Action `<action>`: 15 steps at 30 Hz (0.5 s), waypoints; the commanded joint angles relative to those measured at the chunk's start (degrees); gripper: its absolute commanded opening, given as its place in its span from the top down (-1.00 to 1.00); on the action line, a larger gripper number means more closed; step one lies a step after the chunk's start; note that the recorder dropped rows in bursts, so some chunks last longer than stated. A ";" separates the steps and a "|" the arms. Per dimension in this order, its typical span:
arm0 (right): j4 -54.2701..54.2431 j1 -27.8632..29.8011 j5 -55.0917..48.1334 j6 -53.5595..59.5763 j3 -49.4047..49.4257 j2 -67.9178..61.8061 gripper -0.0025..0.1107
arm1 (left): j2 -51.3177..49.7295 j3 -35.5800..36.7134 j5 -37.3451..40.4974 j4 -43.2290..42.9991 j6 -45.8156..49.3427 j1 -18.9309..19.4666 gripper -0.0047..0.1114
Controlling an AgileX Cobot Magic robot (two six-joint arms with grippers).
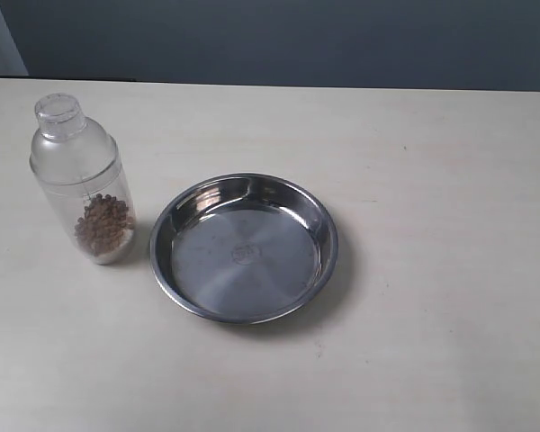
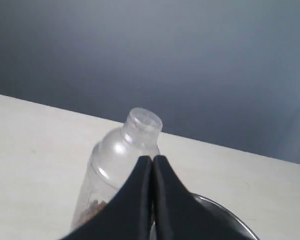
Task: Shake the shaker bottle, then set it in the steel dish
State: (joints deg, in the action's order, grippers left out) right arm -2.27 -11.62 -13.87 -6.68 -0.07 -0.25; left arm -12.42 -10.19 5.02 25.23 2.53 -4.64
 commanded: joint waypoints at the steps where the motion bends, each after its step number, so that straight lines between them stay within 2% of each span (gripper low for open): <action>1: -0.22 0.24 0.79 0.00 0.07 0.25 0.97 | -10.67 -8.97 -5.02 -6.96 4.55 0.19 0.91; 3: -0.22 0.24 0.79 0.00 0.07 0.25 0.97 | -15.59 -14.56 -2.73 -11.65 5.13 0.19 0.91; 6: -0.22 0.24 0.79 0.00 0.07 0.25 0.97 | -23.36 -25.24 4.61 -14.67 4.98 0.32 0.91; 11: -0.22 0.24 0.79 0.00 0.07 0.25 0.97 | -36.57 -46.87 25.35 -18.88 4.82 1.35 0.91; 15: -0.22 0.24 0.79 0.00 0.07 0.25 0.97 | -44.07 -57.57 36.14 -26.53 -2.53 1.35 0.91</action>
State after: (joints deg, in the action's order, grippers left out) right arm -2.27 -11.62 -13.87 -6.68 -0.07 -0.25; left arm -51.73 -61.89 32.95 3.49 4.93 -3.52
